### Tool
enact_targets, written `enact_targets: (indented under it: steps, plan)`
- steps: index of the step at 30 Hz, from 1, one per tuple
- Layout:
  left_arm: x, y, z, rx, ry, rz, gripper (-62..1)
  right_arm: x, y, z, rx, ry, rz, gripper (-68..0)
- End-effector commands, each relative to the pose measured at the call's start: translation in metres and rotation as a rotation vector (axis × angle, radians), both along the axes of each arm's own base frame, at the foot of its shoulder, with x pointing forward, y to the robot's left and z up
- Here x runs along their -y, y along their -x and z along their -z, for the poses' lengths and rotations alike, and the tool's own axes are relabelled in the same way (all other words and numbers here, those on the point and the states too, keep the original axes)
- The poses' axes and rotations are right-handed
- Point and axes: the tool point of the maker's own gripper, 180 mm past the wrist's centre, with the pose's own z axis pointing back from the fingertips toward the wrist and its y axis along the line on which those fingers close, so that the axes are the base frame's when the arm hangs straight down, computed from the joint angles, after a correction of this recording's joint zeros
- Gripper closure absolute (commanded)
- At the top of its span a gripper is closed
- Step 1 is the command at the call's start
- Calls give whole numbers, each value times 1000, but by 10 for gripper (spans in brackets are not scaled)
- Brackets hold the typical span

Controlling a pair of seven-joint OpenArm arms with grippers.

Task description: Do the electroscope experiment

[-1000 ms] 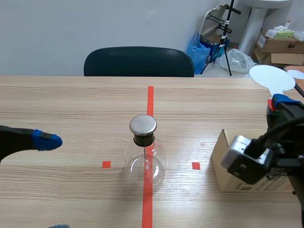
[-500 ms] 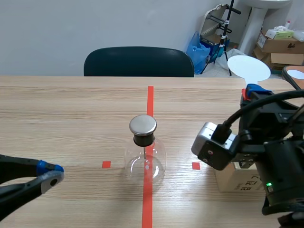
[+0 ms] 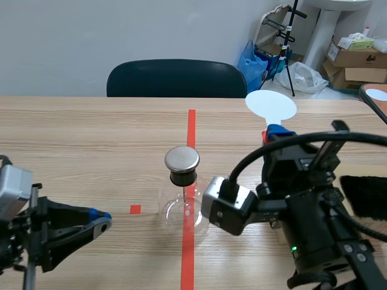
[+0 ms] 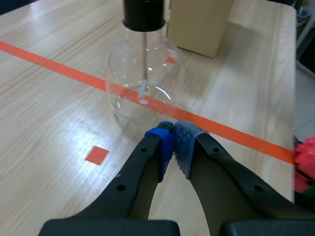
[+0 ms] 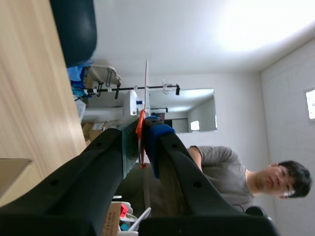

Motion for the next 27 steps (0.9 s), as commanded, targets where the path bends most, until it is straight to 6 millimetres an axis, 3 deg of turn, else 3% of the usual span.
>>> enact_targets:
  steps: [1,11,27]
  plan:
    - [10,-11,-11,31,54,-7,-30,0,-2,-4,23,4,1,-11]
    - [30,-44,17,12,57,-55,-30,-9,7,-1,19,19,2,-11]
    - [40,-48,25,42,43,-69,-30,-10,14,9,-7,48,-15,-11]
